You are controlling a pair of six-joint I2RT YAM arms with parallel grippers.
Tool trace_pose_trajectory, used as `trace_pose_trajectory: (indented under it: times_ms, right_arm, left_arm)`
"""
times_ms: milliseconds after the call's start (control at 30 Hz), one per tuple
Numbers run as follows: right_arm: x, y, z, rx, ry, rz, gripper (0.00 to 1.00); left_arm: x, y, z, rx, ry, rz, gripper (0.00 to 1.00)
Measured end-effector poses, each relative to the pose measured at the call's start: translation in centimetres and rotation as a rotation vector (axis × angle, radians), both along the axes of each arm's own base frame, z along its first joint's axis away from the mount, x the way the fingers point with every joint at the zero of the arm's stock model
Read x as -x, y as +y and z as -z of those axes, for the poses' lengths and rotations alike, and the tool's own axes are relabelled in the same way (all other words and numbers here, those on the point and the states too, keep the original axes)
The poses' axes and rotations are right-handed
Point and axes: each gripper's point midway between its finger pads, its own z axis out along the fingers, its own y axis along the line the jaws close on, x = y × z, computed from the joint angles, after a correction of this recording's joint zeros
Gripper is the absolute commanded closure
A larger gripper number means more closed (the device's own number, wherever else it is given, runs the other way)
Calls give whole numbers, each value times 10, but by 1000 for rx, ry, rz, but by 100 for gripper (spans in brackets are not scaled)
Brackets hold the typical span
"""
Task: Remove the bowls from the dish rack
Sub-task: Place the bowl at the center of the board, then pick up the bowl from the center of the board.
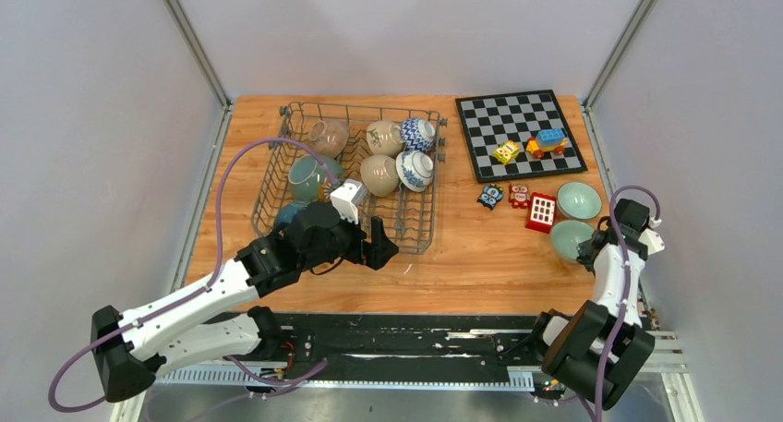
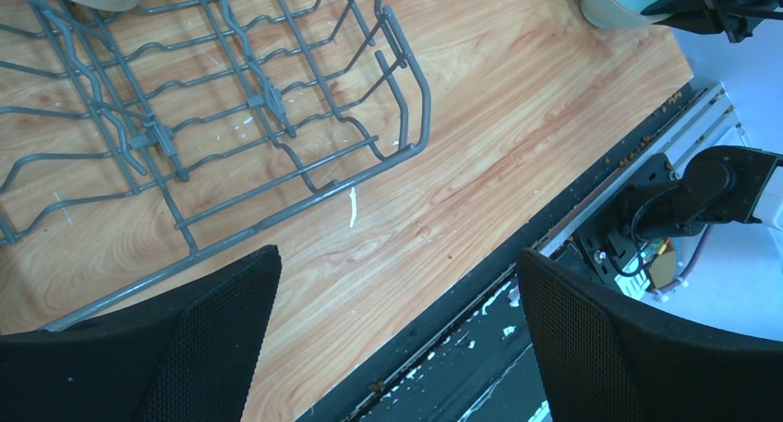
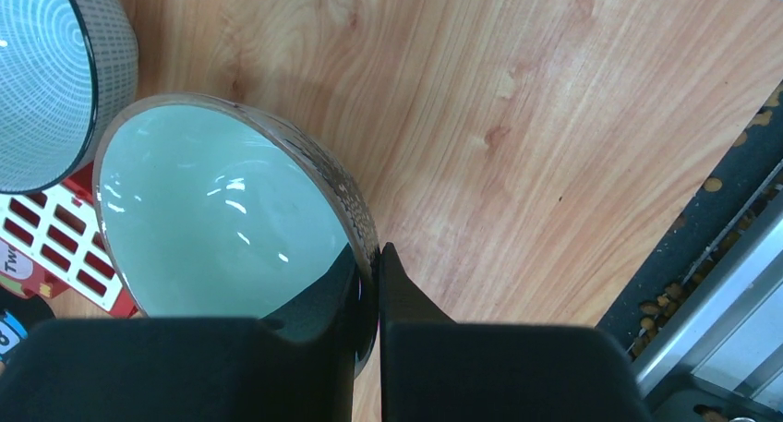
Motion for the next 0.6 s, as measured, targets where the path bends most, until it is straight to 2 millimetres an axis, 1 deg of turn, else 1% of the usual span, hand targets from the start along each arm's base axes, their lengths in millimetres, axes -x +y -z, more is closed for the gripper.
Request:
trace_pose_trajectory:
  times_ms: [100, 200, 233, 300, 333, 367, 467, 600]
  right_arm:
    - [-1, -3, 3, -5, 5, 1, 94]
    - [-3, -5, 5, -7, 8, -8, 87]
    - [-4, -7, 5, -8, 8, -10, 83]
    - [-6, -8, 6, -10, 10, -13, 69]
    - [-6, -9, 7, -12, 13, -13, 61]
    - [-6, -9, 8, -13, 16, -16, 56]
    - [-6, -9, 8, -12, 13, -24, 46]
    - [-10, -9, 2, -15, 3, -36, 39]
  left_arm:
    - [0, 0, 0, -1, 0, 0, 0]
    - [0, 0, 0, 0, 0, 0, 0]
    - [0, 0, 0, 0, 1, 0, 0]
    - [0, 0, 1, 0, 2, 0, 1]
    - [0, 0, 1, 1, 2, 1, 1]
    - [1, 0, 2, 1, 3, 3, 1]
    - [3, 0, 8, -5, 16, 8, 1]
    - [4, -1, 9, -4, 20, 16, 1]
